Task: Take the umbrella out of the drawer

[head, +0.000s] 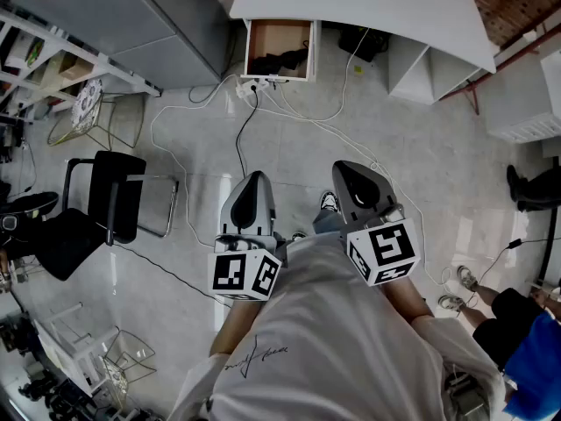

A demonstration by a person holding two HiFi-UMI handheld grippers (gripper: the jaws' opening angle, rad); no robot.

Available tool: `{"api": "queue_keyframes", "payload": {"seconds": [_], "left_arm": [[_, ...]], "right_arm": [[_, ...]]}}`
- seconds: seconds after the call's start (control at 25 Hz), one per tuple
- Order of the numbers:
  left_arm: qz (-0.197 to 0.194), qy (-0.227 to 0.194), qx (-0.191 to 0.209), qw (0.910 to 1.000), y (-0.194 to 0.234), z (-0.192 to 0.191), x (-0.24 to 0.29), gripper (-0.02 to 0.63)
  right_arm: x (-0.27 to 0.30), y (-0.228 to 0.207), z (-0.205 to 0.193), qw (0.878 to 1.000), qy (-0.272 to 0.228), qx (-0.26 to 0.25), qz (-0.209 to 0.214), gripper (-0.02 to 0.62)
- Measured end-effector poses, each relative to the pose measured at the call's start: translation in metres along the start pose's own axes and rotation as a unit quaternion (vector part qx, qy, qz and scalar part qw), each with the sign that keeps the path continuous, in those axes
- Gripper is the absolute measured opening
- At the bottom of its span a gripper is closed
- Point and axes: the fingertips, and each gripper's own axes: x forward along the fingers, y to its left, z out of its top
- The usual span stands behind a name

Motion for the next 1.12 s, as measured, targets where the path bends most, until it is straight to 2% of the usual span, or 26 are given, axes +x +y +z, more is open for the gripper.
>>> {"api": "queue_keyframes", "payload": {"seconds": [0.32, 0.56, 0.76, 0.92, 1.12], "left_arm": [[0.017, -0.005, 0.001, 0.9998, -0.012, 0.013, 0.051, 0.017], [0.031, 0.001, -0.005, 0.9995, -0.021, 0.006, 0.077, 0.017], [0.047, -0.004, -0.008, 0.9989, -0.021, 0.009, 0.084, 0.017], [0.045, -0.012, -0.019, 0.9987, -0.021, 0.013, 0.085, 0.017], [0.042, -0.001, -0.02, 0.9989, -0.017, 0.014, 0.086, 0.017]], "right_arm": [[0.036, -0.039, 0.017, 0.999, 0.01, -0.014, 0.037, 0.014], [0.055, -0.062, 0.012, 0.997, 0.028, 0.013, 0.071, 0.015], [0.062, -0.067, 0.006, 0.995, 0.04, 0.012, 0.092, 0.015], [0.065, -0.065, 0.008, 0.994, 0.04, 0.011, 0.102, 0.015], [0.069, -0.06, 0.01, 0.994, 0.039, 0.013, 0.103, 0.015]]}}
